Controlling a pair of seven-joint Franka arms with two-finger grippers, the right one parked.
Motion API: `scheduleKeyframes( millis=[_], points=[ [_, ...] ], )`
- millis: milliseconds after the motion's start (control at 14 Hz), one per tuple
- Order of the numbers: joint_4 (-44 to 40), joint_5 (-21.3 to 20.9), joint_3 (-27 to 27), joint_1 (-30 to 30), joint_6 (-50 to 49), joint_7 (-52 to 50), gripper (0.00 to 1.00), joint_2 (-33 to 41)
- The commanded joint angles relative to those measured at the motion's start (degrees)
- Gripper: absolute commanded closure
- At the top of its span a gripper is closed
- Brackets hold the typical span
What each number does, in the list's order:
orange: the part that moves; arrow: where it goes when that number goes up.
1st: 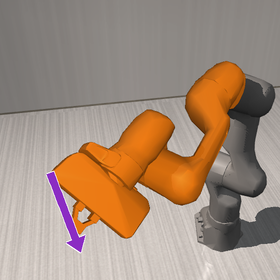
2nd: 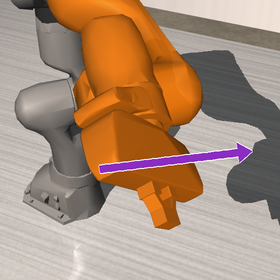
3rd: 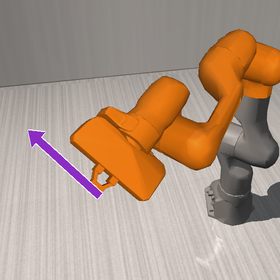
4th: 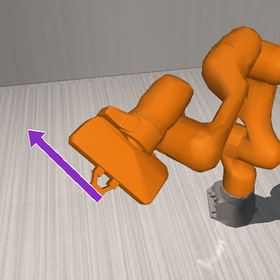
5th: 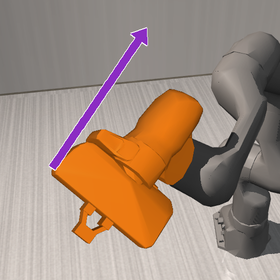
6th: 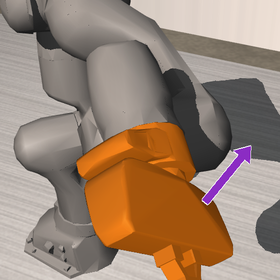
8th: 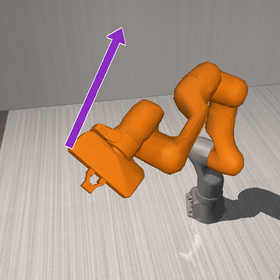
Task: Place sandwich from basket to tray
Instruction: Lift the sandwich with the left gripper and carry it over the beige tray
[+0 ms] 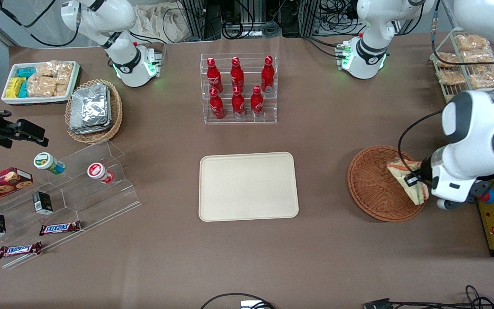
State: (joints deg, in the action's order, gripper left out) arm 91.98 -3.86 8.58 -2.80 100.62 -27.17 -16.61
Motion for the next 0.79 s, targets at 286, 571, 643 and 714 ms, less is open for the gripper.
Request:
scheduleKeyframes(
  millis=[286,571,643,714],
  points=[
    [-10.3,-0.9,9.6,6.2,-7.9,11.8,1.0,-2.5],
    [-16.5,-0.8,9.6,16.5,-6.2,-2.9,1.0,-11.6],
    [-17.6,-0.9,9.6,18.7,-5.7,-5.2,1.0,-13.5],
    [-17.5,-0.9,9.5,20.4,-4.3,-6.4,1.0,-14.3]
  ],
)
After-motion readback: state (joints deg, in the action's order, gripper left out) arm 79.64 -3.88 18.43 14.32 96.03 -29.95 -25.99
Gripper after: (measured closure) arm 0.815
